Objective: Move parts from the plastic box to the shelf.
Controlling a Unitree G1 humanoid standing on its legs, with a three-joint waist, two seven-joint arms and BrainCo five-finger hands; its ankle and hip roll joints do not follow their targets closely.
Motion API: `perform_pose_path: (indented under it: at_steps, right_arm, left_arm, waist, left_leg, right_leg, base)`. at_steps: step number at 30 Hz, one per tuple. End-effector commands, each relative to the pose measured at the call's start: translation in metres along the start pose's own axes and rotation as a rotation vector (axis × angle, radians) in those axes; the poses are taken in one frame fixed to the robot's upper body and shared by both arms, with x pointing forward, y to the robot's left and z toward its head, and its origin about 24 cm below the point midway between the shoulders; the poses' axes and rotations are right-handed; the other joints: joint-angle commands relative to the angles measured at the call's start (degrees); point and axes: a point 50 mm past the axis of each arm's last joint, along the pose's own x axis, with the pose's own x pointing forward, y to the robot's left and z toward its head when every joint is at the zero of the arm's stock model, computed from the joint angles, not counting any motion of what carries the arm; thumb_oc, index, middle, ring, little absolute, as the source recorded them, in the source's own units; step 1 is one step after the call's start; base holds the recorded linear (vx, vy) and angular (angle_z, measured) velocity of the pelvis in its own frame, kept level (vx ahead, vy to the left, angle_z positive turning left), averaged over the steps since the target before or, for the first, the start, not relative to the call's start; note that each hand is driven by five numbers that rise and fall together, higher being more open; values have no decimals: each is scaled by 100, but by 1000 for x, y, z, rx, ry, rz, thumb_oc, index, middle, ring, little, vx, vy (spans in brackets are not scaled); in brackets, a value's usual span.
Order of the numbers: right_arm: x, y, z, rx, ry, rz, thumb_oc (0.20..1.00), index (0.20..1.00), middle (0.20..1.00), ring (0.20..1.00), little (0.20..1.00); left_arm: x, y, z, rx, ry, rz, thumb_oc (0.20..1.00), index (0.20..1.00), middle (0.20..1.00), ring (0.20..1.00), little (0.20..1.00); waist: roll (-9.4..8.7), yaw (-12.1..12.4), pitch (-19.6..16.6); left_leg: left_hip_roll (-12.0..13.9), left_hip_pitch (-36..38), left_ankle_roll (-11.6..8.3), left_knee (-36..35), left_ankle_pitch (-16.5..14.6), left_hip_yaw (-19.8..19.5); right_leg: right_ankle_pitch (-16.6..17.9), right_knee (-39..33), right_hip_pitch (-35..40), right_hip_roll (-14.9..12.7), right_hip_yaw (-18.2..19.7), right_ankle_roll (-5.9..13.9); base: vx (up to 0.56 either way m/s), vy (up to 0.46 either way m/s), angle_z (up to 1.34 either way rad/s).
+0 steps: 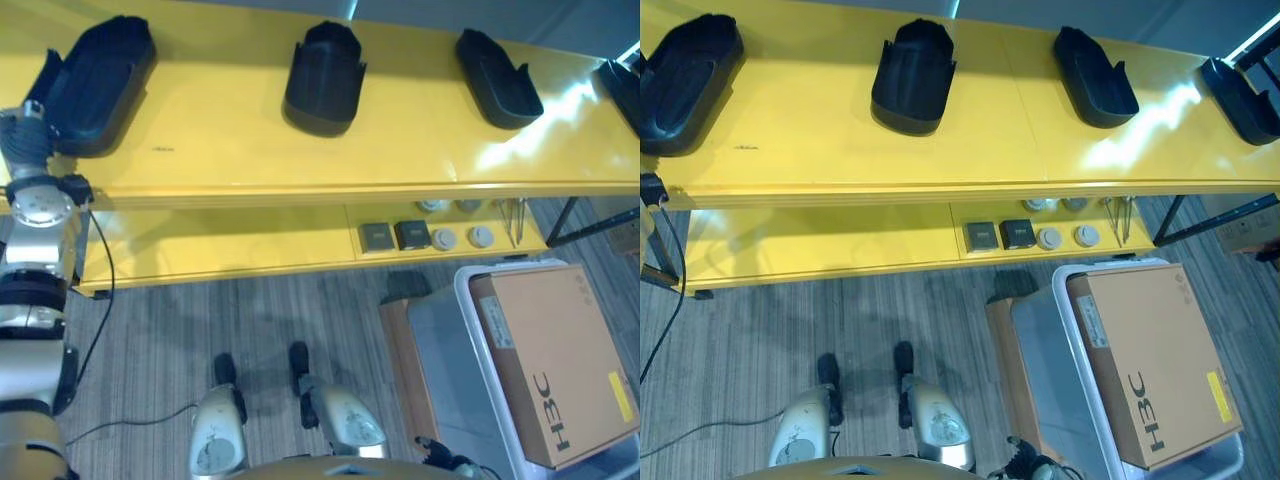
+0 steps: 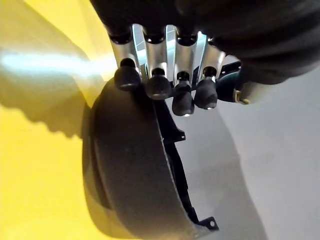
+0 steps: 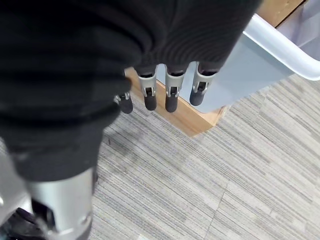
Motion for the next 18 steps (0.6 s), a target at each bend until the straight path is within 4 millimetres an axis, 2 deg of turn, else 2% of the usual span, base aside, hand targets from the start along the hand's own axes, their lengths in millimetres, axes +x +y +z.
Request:
perform_pose_path:
  at_steps: [1, 6, 11, 12, 13, 14, 16, 17, 18]
  right_arm:
    - [-3, -7, -16, -35, 52, 1, 1000, 1000, 1000, 1000, 1000]
    - [-1, -9, -8, -41, 28, 2, 1000, 1000, 1000, 1000, 1000]
    - [-2, -5, -8, -45, 21, 4, 1000, 1000, 1000, 1000, 1000]
    - [-3, -5, -9, -47, 24, 1, 1000, 1000, 1000, 1000, 1000]
    - [-3, -5, -9, -48, 24, 0, 1000, 1000, 1000, 1000, 1000]
    - [-4, -2, -14, -40, 39, -4, 1000, 1000, 1000, 1000, 1000]
    - [-6, 0, -21, -14, 79, -14, 1000, 1000, 1000, 1000, 1000]
    - [-7, 1, -24, -5, 88, -18, 1000, 1000, 1000, 1000, 1000]
    - [-9, 5, -31, 10, 114, -23, 1000, 1000, 1000, 1000, 1000]
  left_arm:
    - [-7, 4, -35, 113, 143, -3, 200, 200, 200, 200, 200]
    - [2, -1, -21, 98, 114, -7, 200, 200, 200, 200, 200]
    - [-5, -19, -7, -20, -9, -89, 200, 200, 200, 200, 200]
    - [-10, -23, -1, -91, -49, -116, 360, 360, 360, 360, 360]
    - [-11, -24, 0, -102, -59, -120, 460, 460, 460, 460, 460]
    - [-25, -36, 11, -205, -140, -201, 1000, 1000, 1000, 1000, 1000]
    - [-64, -53, 16, -322, -184, -366, 1000, 1000, 1000, 1000, 1000]
    - [-76, -57, 14, -345, -181, -414, 1000, 1000, 1000, 1000, 1000]
    - [-102, -63, 7, -398, -160, -482, 1000, 1000, 1000, 1000, 1000]
  waist:
    - [80, -58, -223]
    - [16, -106, -194]
    - [49, -91, -240]
    - [81, -75, -258]
    - [87, -74, -259]
    - [160, -15, -331]
    - [304, 116, -489]
    - [336, 162, -556]
    - [412, 239, -656]
  left_leg:
    - [-23, -97, 253, 38, -130, 83]
    - [-30, -137, 263, 10, -124, 103]
    - [-74, -3, 261, -97, -127, 100]
    - [-95, 62, 257, -148, -122, 93]
    - [-99, 74, 257, -156, -121, 92]
    - [-144, 204, 246, -258, -113, 62]
    - [-234, 423, 210, -437, -90, -26]
    - [-265, 457, 197, -500, -54, -51]
    - [-309, 559, 184, -565, -46, -106]
  right_leg:
    - [-20, 230, 27, 7, 278, 272]
    - [16, 202, -31, 44, 311, 253]
    - [10, 158, 25, 56, 340, 242]
    - [3, 136, 67, 55, 347, 241]
    - [1, 133, 77, 54, 349, 241]
    - [-17, 82, 178, 37, 339, 245]
    - [-58, -12, 369, -15, 266, 252]
    - [-53, -42, 389, -34, 246, 250]
    - [-71, -66, 475, -72, 193, 253]
  base:
    - [-57, -23, 3]
    - [-41, -35, -3]
    - [-10, -22, -1]
    - [0, 0, 0]
    - [53, 13, -6]
    - [77, 20, -10]
    - [101, 52, -6]
    - [84, 72, 0]
    - [48, 46, 5]
